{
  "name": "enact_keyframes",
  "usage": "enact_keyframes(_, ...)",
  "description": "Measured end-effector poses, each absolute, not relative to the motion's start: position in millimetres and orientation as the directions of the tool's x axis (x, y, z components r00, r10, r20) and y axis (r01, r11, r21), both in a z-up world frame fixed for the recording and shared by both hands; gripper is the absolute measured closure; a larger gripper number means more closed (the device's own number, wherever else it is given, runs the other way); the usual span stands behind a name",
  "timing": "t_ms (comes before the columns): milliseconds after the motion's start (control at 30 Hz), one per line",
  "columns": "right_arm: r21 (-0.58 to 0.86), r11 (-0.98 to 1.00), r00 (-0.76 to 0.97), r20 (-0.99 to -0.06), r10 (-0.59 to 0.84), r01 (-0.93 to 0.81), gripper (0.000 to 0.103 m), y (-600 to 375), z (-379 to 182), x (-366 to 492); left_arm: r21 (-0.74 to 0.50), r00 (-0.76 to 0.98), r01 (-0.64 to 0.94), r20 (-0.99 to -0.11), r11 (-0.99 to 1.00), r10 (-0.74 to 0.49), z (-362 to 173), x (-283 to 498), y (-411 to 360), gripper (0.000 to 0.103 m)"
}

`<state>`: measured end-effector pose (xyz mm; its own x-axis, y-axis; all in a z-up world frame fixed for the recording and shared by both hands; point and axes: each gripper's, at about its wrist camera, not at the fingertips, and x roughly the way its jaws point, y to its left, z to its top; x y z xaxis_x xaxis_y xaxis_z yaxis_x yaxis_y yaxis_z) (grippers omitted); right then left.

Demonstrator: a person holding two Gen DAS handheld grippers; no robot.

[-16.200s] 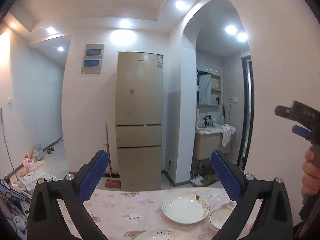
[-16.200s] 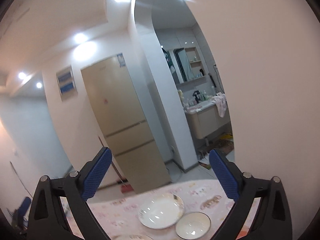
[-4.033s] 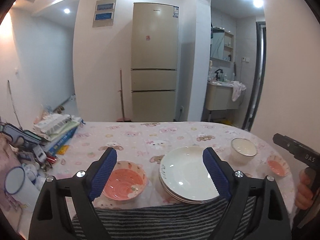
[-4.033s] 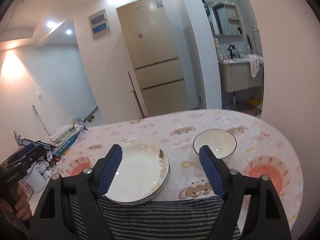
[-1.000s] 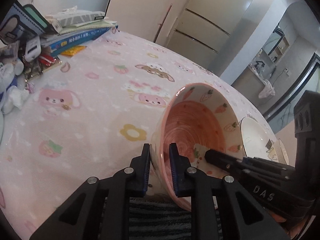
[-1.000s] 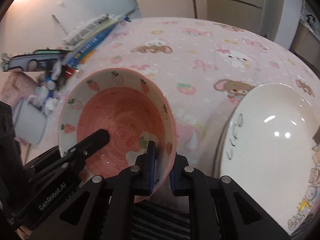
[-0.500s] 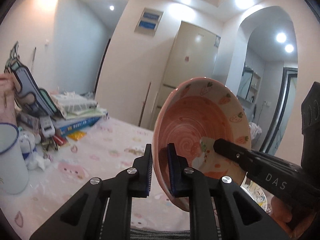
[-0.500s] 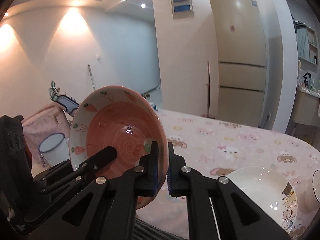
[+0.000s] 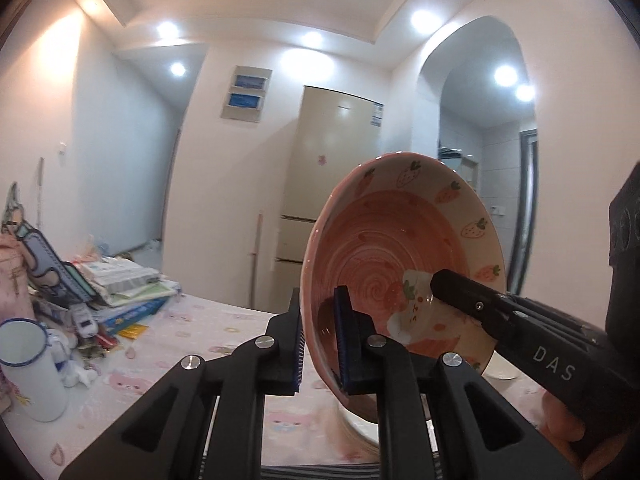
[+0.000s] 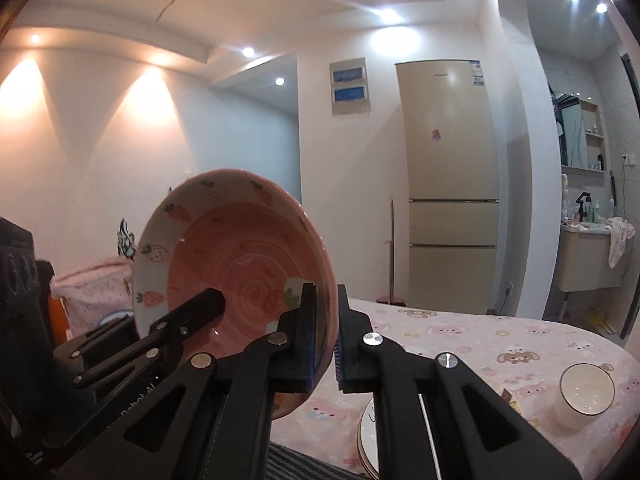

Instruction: Organize plates and bowls

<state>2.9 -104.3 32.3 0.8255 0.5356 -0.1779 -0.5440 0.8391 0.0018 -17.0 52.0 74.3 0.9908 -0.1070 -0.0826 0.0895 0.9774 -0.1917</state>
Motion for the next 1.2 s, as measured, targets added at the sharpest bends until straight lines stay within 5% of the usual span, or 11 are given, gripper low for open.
enact_keyframes(300,0.031,0.891,0.883,-0.125,0.453,-0.453,0.096,-160,63,-18,-0.114,0.975,0.202,-0.07,0.973,-0.211,112,-22,-10,0.09)
enact_keyframes(633,0.156,0.952,0.925,-0.237,0.295,-0.264,0.095,-212,52,-5,-0.061,0.922,0.243,-0.294,0.968,-0.25,103,15,-83,0.089)
enact_keyframes(1000,0.195,0.977,0.922,-0.355,0.153,-0.088,0.094,-301,39,5,-0.072,0.799,0.44,-0.423,0.895,-0.427,97,59,-169,0.089)
enact_keyframes(1200,0.115,0.993,0.939,-0.344,0.017,0.024,0.094,-346,50,-10,-0.059,0.732,0.541,-0.459,0.839,-0.504,98,65,-232,0.089)
